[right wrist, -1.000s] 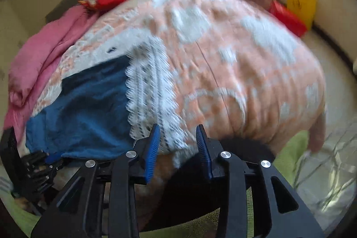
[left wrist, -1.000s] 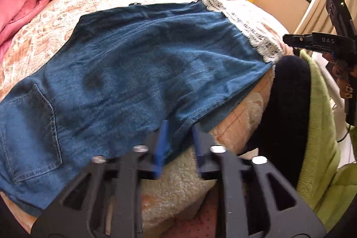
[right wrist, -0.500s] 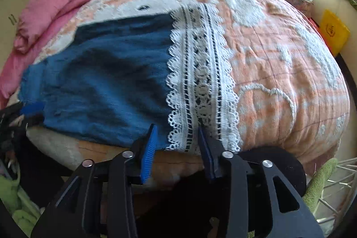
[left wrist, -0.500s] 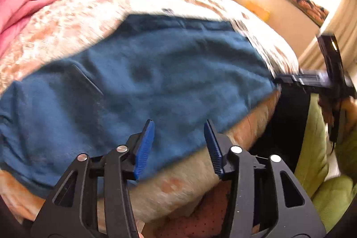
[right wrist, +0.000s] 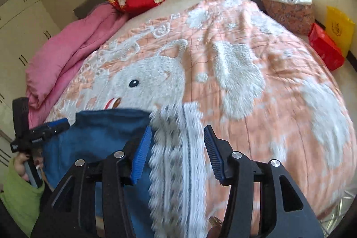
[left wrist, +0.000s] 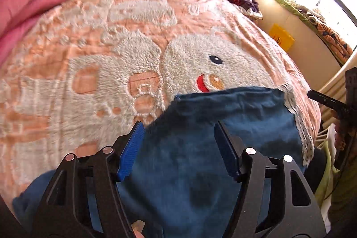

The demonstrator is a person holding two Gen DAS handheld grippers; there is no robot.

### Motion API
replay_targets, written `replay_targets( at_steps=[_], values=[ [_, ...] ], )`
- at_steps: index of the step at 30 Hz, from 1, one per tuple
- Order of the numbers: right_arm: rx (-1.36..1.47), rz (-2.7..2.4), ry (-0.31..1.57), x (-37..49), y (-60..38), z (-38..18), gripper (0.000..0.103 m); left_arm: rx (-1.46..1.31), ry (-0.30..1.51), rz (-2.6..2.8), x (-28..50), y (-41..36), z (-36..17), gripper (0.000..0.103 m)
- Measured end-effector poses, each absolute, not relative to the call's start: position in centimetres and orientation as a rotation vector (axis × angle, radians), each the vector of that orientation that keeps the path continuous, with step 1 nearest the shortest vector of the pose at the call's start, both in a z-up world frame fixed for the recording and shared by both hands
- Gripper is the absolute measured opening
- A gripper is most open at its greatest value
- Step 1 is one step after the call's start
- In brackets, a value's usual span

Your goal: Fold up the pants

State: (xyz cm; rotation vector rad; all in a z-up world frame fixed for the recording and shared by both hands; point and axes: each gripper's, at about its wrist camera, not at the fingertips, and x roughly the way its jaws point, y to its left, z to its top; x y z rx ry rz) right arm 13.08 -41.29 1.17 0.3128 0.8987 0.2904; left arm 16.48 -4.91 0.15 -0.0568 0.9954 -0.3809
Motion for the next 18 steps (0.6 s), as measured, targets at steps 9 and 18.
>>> replay_targets(
  at_steps=[9, 18],
  values=[
    [0.388, 0.391, 1.016, 19.0, -41.3, -3.5, 0.052, -0.099, 1.075, -0.452, 20.0, -6.5, -3.4, 0.005],
    [0.388, 0.469, 0.878, 18.2, -41.5, -1.1, 0.018, -0.094, 0.969, -0.444, 20.2, -6.7, -0.6, 0.001]
  ],
)
